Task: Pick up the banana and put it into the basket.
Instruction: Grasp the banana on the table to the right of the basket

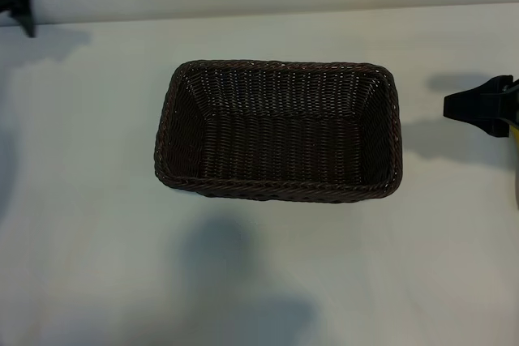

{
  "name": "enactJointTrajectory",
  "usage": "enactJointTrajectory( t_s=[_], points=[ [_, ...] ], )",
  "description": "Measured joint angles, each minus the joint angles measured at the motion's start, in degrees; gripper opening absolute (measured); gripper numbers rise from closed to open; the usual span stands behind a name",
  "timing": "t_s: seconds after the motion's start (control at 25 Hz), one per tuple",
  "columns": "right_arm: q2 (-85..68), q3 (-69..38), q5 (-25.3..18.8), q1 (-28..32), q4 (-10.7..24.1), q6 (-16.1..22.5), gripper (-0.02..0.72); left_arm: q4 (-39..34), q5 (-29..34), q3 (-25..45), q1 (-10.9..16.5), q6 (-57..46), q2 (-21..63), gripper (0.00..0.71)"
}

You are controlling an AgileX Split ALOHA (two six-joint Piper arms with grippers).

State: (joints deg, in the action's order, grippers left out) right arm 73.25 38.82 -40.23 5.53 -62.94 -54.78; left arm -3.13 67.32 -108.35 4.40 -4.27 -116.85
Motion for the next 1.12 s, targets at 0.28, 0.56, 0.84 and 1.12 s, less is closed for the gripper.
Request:
enactJointTrajectory(
  t_s=[0.28,0.56,0.84,1.12],
  points=[
    [0.0,0.0,0.0,0.0,0.0,0.0,0.57,1.5,0.0,6.9,-0.5,2.5,8.3,0.564],
    [0.0,0.0,0.0,0.0,0.0,0.0,0.57,1.5,0.0,25.6,-0.6,3.5,25.3,0.563],
    [0.0,0.0,0.0,0.0,0.0,0.0,0.57,1.5,0.0,46.4,-0.6,4.9,47.8,0.562],
    [0.0,0.0,-0.1,0.0,0.0,0.0,0.57,1.6,-0.5,62.5,-0.6,4.9,71.3,0.55]
  ],
)
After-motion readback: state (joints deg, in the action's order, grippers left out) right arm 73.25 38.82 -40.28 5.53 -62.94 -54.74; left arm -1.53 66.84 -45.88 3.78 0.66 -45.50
